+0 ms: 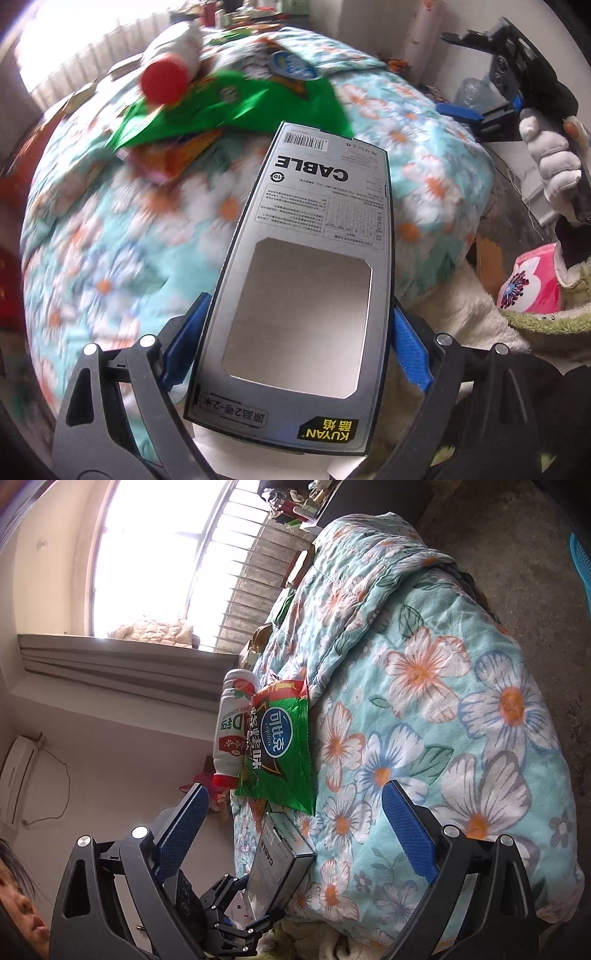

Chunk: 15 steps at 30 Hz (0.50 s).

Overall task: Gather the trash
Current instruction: 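Grasp the CABLE box with the left tool and lift it, then grasp the white bottle with the right tool while the left tool holds the CABLE box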

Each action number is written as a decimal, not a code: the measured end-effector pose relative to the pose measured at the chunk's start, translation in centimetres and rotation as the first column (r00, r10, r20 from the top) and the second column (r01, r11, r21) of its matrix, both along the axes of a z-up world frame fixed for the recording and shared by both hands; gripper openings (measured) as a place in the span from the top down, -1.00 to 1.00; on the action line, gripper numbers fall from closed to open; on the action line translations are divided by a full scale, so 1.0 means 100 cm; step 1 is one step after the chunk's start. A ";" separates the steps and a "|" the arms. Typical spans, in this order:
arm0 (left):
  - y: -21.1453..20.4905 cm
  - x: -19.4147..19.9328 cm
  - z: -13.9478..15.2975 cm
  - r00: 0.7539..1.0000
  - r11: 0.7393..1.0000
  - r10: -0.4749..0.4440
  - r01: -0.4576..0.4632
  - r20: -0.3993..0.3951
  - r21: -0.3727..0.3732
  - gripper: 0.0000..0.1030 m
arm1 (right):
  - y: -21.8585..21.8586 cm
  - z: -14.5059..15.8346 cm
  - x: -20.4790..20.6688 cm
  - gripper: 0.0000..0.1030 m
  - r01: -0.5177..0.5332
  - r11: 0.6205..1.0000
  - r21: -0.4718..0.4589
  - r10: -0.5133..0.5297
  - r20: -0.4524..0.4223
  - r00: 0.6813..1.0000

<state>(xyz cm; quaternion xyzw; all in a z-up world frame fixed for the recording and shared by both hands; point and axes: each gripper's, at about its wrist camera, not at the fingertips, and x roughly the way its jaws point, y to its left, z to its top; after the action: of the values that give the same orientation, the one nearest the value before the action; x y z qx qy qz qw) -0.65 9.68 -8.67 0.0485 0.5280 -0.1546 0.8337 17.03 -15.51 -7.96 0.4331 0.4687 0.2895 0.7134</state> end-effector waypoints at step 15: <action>0.172 0.026 0.009 0.748 0.716 0.664 -0.646 -0.029 -0.266 -0.66 | 0.064 0.007 0.012 -0.80 -0.101 0.993 -0.063 0.101 -0.006 0.995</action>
<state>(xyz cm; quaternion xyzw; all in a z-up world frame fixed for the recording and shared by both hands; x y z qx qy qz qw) 1.98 26.90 -7.72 -0.2453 0.4572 0.0845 0.8507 18.25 -9.09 -7.29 0.3862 0.4999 0.3097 0.7106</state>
